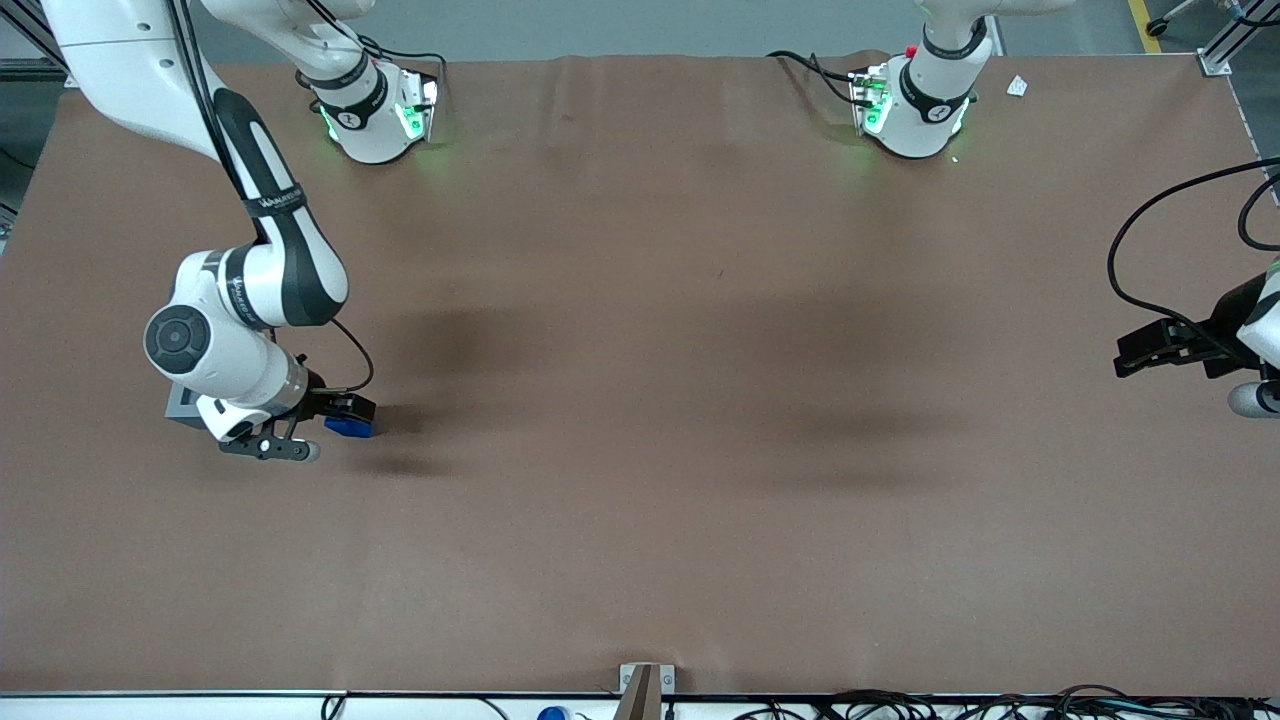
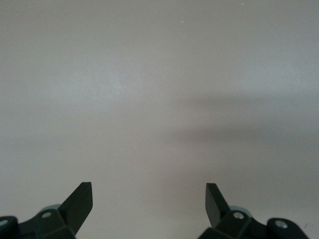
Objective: Insert blue part into gray base with right arm
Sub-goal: 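Lower the right gripper and close it on the blue block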
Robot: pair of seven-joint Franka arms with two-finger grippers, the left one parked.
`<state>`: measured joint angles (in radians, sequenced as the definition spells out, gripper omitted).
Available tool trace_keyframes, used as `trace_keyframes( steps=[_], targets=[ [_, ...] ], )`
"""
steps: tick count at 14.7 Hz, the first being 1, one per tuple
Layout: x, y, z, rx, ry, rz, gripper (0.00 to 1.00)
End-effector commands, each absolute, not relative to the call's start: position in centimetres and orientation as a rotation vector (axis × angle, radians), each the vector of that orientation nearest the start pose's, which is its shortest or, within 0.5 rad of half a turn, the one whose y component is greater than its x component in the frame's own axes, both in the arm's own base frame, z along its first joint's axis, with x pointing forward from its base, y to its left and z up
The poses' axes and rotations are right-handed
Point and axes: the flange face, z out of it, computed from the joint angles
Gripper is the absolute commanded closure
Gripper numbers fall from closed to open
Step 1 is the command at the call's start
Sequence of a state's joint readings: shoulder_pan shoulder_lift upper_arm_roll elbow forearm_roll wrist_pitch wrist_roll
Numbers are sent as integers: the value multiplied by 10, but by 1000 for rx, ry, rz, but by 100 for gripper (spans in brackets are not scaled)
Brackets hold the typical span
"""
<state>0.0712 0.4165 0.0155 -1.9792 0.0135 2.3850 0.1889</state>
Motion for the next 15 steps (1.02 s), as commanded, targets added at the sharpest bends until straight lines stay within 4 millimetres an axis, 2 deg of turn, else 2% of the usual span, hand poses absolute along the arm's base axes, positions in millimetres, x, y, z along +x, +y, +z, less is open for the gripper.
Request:
trace_keyframes(
  steps=[1,4,6,10,12,15],
  targets=[
    [602,47,242,-3135,168,-24,0],
    [602,30,236,-3146,139,-28,0],
    [600,30,227,-3142,136,-54,0],
    [598,29,225,-3141,150,-54,3],
    [598,29,224,-3140,153,-54,7],
    [597,32,223,-3136,177,-39,22]
  ],
)
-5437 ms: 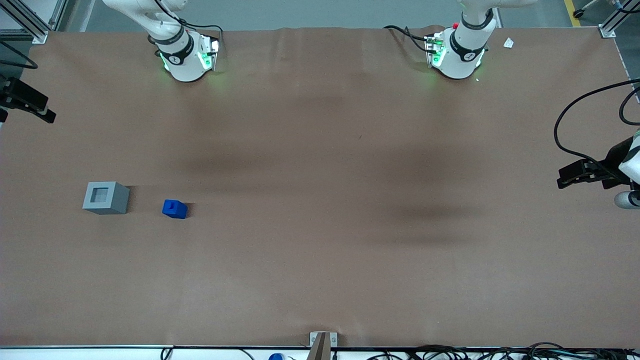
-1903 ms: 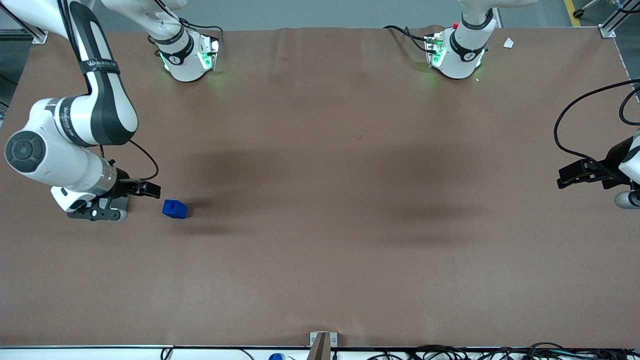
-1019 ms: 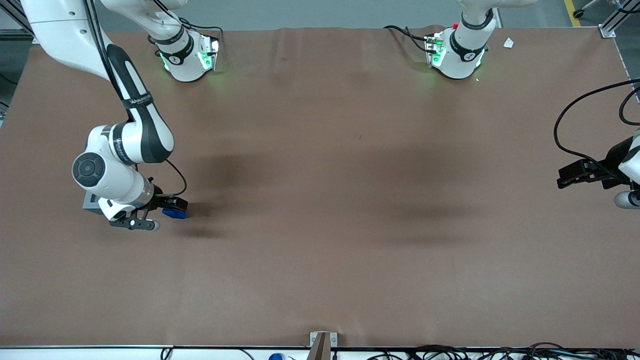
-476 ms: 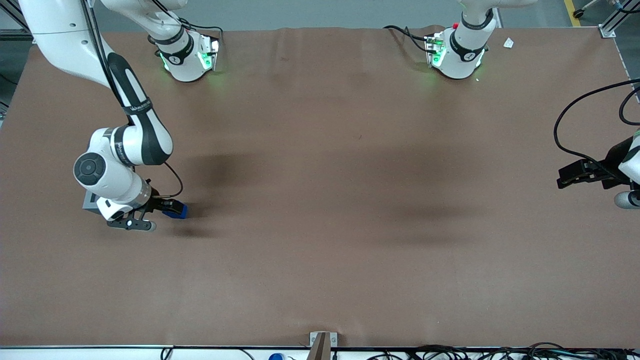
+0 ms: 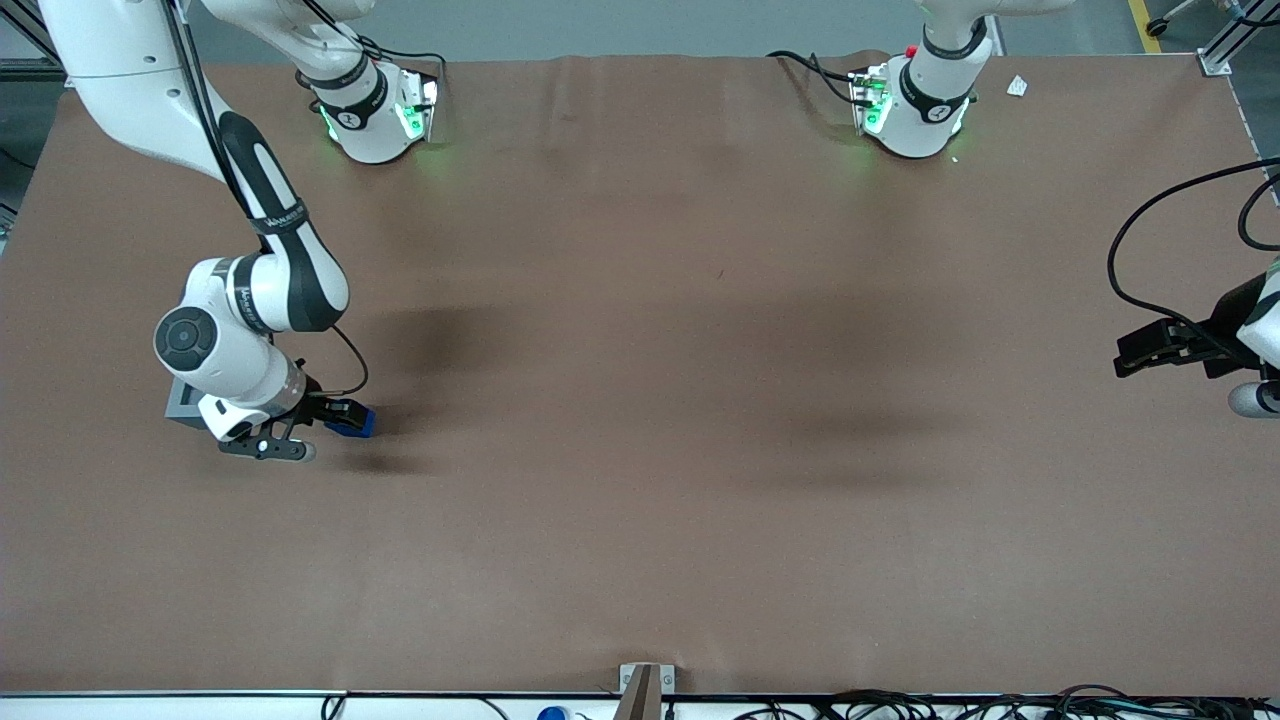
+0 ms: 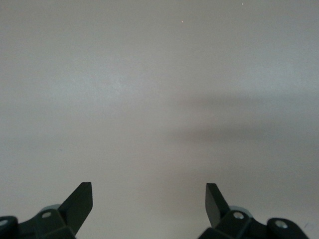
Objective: Insert blue part into gray base with right arm
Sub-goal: 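Lower the right gripper and close it on the blue block, then lift the blue block and carry it over the gray base's opening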
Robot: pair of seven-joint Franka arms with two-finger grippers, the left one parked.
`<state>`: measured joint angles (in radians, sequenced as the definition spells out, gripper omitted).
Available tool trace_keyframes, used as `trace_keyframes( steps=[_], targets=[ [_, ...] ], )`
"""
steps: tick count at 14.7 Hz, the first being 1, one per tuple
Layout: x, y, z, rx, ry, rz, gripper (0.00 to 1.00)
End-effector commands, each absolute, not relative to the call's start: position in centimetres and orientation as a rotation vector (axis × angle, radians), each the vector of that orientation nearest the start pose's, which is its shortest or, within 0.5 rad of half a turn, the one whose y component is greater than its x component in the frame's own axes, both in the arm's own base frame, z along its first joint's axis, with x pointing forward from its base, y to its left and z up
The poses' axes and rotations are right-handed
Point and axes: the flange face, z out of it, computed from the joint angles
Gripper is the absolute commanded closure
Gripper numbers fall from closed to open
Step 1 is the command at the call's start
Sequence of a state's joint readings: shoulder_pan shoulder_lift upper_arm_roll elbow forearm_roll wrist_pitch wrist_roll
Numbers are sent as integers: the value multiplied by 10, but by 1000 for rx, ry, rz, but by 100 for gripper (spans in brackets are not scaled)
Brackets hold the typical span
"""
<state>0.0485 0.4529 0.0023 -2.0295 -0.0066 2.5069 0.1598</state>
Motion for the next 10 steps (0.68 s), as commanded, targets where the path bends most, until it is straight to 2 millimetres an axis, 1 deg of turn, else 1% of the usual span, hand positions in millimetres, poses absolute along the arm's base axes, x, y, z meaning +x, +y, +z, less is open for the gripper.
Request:
trace_keyframes(
  steps=[1,7,9,10],
  targets=[
    [597,32,223,-3135,189,-36,28],
    [597,31,224,-3137,192,-13,66],
    [596,31,230,-3141,190,23,75],
    [596,31,238,-3141,190,28,77]
  ],
)
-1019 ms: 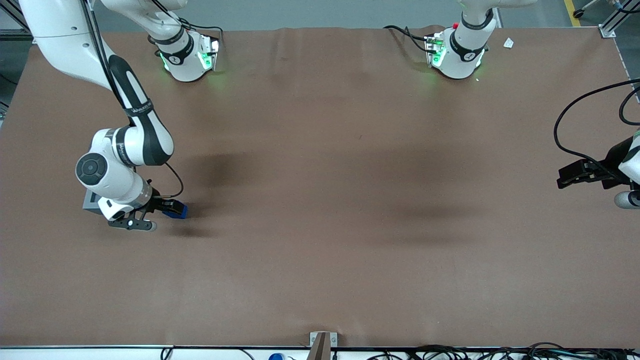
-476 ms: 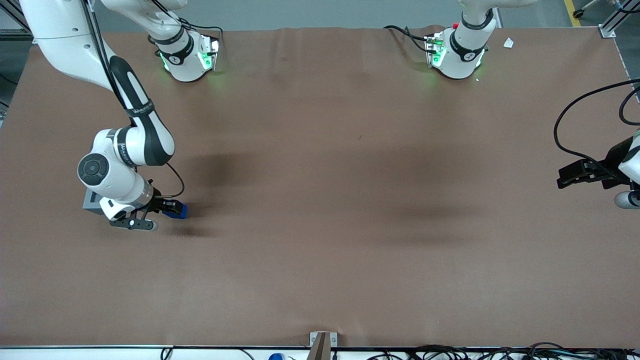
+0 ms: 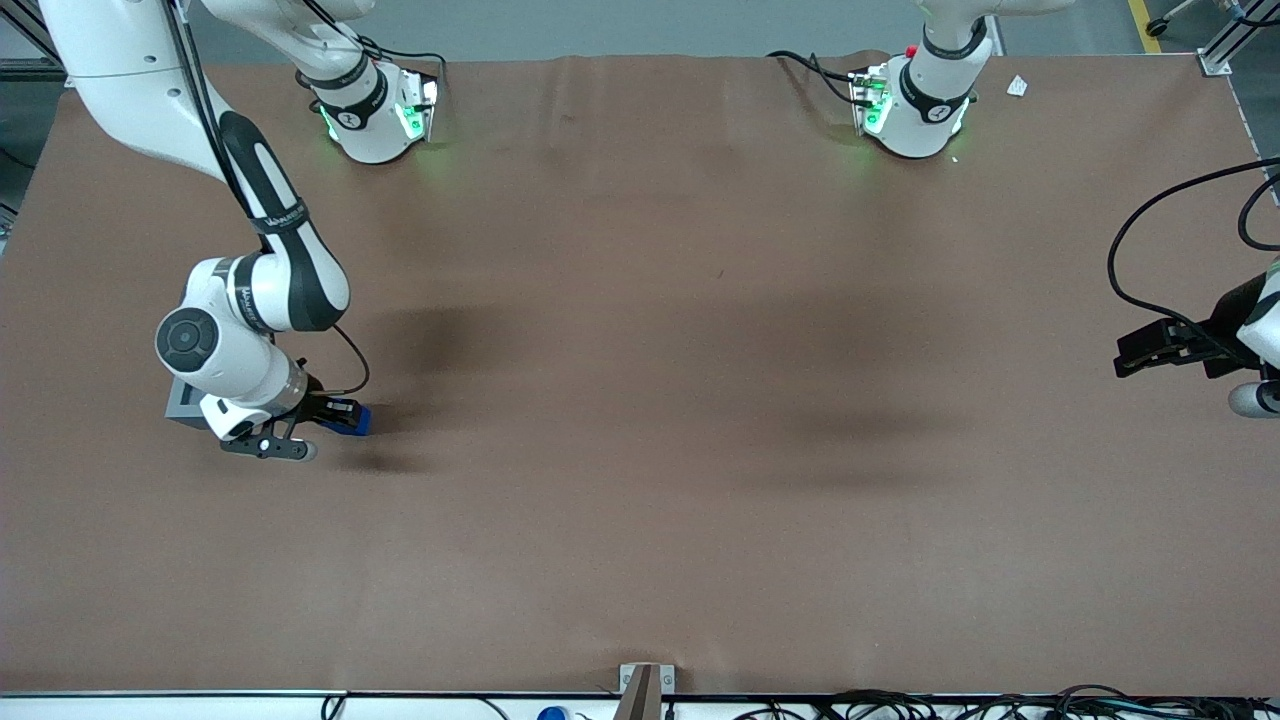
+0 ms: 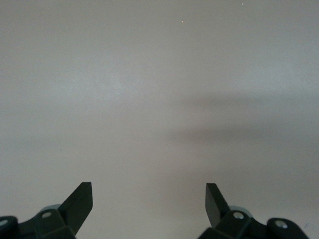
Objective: Insert blue part into gray base with right arm
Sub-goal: 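Lift the blue block and carry it over the gray base's opening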
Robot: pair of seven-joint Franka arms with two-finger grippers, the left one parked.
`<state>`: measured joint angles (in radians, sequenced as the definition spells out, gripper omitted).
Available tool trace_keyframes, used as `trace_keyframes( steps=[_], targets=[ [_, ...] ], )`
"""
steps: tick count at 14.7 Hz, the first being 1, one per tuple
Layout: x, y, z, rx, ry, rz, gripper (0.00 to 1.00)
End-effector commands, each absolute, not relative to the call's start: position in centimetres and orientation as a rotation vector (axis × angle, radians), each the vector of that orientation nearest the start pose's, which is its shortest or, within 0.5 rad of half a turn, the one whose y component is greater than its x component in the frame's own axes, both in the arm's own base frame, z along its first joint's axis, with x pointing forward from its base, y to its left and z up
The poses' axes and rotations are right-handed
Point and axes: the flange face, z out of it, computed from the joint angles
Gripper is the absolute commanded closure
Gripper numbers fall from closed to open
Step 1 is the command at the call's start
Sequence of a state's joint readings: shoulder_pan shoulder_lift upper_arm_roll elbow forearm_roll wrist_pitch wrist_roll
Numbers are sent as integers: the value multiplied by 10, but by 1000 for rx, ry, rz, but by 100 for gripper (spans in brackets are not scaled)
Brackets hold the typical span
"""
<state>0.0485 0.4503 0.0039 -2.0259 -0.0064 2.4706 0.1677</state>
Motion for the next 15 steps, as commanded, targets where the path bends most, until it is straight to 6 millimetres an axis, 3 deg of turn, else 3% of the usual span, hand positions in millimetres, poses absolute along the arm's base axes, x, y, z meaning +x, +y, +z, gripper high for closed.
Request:
trace_keyframes(
  steps=[1,4,11,15],
  targets=[
    [596,30,249,-3142,193,30,79],
    [597,13,285,-3144,199,16,82],
    [576,-96,353,-3150,114,31,83],
    [560,-158,368,-3152,60,9,83]
  ],
)
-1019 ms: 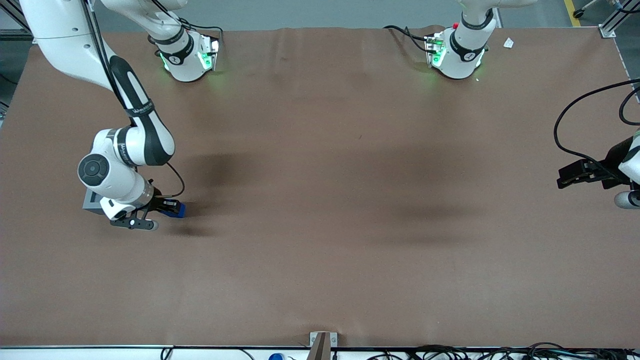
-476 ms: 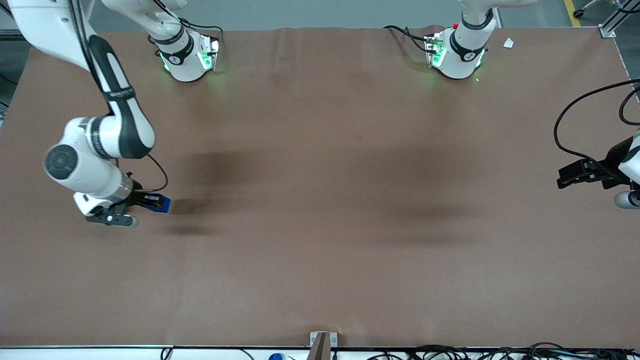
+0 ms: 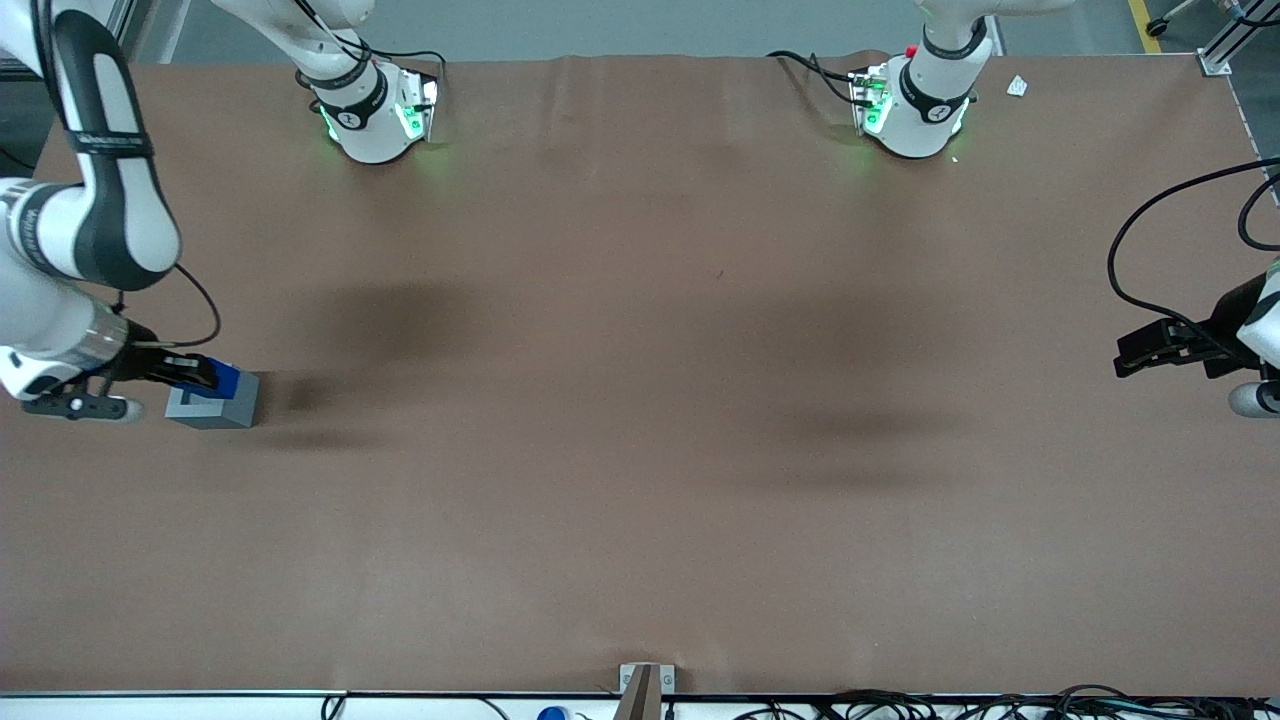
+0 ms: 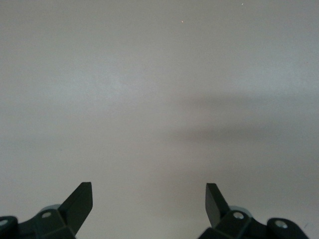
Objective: Insert blue part into gray base with right arm
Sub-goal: 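Lift the blue block and carry it over the gray base's opening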
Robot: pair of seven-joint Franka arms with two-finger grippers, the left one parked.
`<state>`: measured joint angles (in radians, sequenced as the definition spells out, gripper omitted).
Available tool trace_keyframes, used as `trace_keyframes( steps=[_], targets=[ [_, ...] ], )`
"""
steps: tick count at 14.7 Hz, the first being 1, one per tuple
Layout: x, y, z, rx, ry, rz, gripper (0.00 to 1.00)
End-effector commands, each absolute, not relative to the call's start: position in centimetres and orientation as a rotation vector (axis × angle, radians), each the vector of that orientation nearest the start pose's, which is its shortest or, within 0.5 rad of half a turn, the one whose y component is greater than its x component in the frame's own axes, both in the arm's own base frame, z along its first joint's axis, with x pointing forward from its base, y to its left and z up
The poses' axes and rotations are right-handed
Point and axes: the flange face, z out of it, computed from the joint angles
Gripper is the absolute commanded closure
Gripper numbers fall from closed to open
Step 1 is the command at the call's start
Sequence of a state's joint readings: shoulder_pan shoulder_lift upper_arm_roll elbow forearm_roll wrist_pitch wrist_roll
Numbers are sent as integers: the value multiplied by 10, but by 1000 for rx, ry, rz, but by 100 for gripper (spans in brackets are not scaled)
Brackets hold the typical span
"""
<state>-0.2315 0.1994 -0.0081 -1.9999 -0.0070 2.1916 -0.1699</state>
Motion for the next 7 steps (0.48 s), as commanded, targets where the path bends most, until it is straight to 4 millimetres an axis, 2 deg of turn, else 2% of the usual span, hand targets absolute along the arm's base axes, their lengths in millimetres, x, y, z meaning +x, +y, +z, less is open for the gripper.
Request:
trace_keyframes(
  steps=[1,7],
  targets=[
    [559,-165,367,-3152,67,7,83],
    [559,-173,367,-3157,86,-28,84]
  ],
)
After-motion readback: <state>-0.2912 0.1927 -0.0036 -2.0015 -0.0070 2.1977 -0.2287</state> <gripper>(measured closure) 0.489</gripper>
